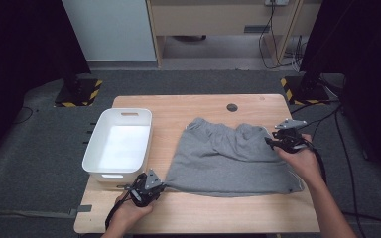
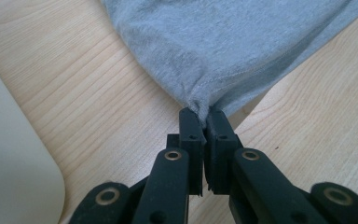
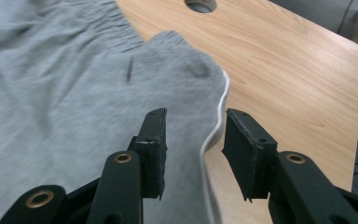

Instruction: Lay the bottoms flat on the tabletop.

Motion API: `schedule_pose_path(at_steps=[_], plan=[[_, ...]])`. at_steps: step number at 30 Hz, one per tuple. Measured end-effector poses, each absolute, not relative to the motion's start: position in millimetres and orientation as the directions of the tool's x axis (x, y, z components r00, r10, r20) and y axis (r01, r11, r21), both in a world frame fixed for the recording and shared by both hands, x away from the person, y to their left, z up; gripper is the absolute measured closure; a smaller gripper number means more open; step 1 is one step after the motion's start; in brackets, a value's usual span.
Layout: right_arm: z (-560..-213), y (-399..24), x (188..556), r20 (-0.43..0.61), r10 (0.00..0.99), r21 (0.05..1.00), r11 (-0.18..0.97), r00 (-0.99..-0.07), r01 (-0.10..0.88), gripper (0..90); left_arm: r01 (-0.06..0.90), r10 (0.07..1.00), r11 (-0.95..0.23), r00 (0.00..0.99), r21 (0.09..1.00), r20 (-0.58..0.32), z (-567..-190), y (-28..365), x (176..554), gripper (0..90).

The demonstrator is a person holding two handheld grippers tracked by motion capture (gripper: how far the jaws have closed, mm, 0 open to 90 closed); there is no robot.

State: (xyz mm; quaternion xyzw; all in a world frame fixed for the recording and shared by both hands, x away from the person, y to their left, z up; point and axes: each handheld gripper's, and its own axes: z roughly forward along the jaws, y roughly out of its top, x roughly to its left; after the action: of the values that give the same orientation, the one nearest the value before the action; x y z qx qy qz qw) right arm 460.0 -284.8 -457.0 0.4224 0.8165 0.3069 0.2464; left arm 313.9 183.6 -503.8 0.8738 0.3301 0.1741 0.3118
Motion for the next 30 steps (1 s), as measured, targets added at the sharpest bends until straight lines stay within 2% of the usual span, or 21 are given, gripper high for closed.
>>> schedule_pose_path(at_steps=[3, 10, 12, 16, 17, 30], plan=[[-463.2, -283.2, 470.0, -0.143, 0.852, 0.702, 0.446, -0.503, 0.556, 59.6, 0.468, 0.686, -0.586, 0.72, 0.661, 0.098, -504.0, 183.7, 313.7, 86.7], [-476.5, -289.7, 478.0, -0.056, 0.872, 0.717, 0.374, -0.486, 0.589, 61.0, 0.472, 0.686, -0.59, 0.721, 0.655, 0.099, -505.5, 183.3, 314.7, 86.7], [-479.6, -290.7, 479.1, -0.041, 0.872, 0.711, 0.369, -0.488, 0.599, 65.5, 0.472, 0.686, -0.59, 0.72, 0.655, 0.1, -505.6, 183.1, 314.9, 86.7], [-481.7, -292.5, 481.1, -0.021, 0.869, 0.725, 0.354, -0.495, 0.59, 82.4, 0.474, 0.686, -0.594, 0.72, 0.65, 0.101, -506.3, 183.2, 314.8, 86.7], [-481.6, -292.9, 482.4, -0.021, 0.87, 0.726, 0.352, -0.493, 0.591, 83.6, 0.476, 0.686, -0.595, 0.72, 0.648, 0.101, -506.7, 183.1, 314.7, 86.7], [-496.5, -313.2, 523.6, -0.08, 0.932, 0.672, 0.312, -0.352, 0.672, 84.7, 0.473, 0.67, -0.611, 0.736, 0.635, 0.097, -507.1, 182.3, 306.8, 87.0]])
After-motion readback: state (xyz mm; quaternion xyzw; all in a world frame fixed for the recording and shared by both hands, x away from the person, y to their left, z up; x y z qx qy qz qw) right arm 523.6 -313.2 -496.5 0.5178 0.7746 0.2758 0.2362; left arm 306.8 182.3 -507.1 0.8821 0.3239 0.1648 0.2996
